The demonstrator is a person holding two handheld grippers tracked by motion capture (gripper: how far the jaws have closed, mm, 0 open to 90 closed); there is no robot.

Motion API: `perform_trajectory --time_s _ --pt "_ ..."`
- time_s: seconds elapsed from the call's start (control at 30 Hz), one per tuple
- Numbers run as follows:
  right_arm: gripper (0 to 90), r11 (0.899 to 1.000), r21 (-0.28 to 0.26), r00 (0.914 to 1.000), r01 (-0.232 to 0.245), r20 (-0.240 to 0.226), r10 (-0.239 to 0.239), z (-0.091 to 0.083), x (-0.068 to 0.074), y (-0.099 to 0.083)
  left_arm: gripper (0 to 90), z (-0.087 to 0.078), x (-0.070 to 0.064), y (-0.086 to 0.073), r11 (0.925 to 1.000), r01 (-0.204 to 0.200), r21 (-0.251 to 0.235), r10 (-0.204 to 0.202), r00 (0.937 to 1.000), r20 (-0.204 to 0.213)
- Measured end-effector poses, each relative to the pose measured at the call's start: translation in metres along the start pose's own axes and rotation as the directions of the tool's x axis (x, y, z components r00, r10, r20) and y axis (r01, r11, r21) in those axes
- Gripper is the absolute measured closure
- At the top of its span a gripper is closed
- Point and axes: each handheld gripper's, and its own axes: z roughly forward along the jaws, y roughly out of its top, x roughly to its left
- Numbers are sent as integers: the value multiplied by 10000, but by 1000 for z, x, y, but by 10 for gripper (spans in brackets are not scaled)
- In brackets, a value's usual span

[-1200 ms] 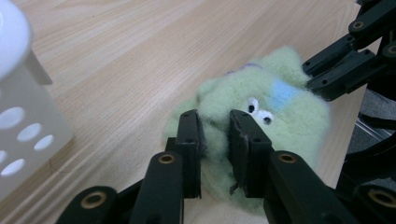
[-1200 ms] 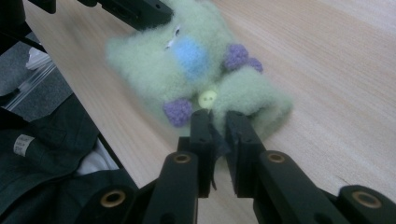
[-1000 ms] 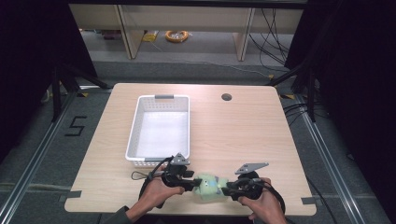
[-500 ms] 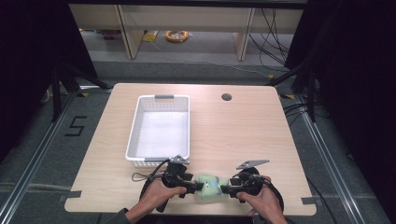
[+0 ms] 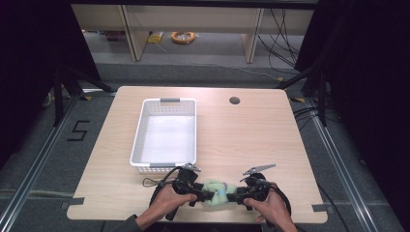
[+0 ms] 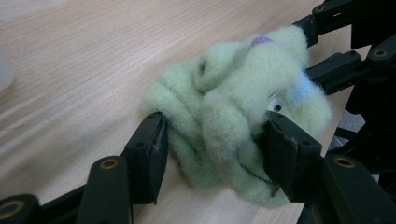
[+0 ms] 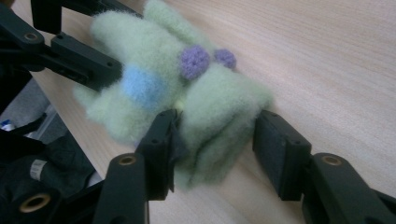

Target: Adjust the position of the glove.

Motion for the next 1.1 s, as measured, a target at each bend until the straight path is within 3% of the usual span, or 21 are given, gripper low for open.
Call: perform_trajectory --time_s 0.17,0.2,0.27,0.3,0.37,0.43,0.5,0.7,0.77,0.8,0.87,1.0,1.1 --pt "549 10000 14 10000 36 -87 -36 1 0 0 491 1 0 -2 10000 -5 -93 6 9999 118" --pt "549 10000 14 10000 36 -87 -36 1 0 0 491 3 1 -3 9998 -4 -222 11 9995 318" --pt "560 10000 -28 10000 76 -44 -76 1 0 0 542 2 0 -2 10000 -42 -74 44 9999 150" --pt "576 9999 -29 9999 100 -130 -101 1 0 0 566 3 1 -3 9997 -95 -208 103 9993 361" --pt "588 9999 -78 9999 103 -108 -104 2 0 -1 592 3 1 -4 9996 -95 -276 105 9993 372" --pt "620 9999 -120 9992 -80 -392 75 2 -3 -1 641 1 -1 -3 9995 -235 -202 239 9995 218" --pt "631 9998 -159 9992 -103 -382 97 2 -3 -2 649 3 -1 -4 9989 -209 -431 231 9985 498" --pt "719 9994 -347 9987 79 -505 -96 2 -1 -2 686 1 -2 -5 9972 -440 -597 466 9980 438" --pt "736 9992 -403 9989 -1 -470 -18 1 3 -2 695 -2 -5 -5 9974 -522 -490 532 9984 189" --pt "736 9992 -403 9989 -1 -470 -18 1 3 -2 695 -1 -5 -5 9964 -501 -682 528 9979 383" --pt "749 9976 -482 9981 501 -342 -518 -2 3 -1 705 -3 -5 -5 9956 -635 -687 668 9967 460" --pt "752 9978 -528 9990 394 -199 -404 -5 8 -1 709 -7 -7 -4 9947 -700 -753 737 9961 479" --pt "753 9944 -679 9963 815 -225 -832 -9 8 1 710 -10 -8 -4 9937 -761 -818 805 9954 525"
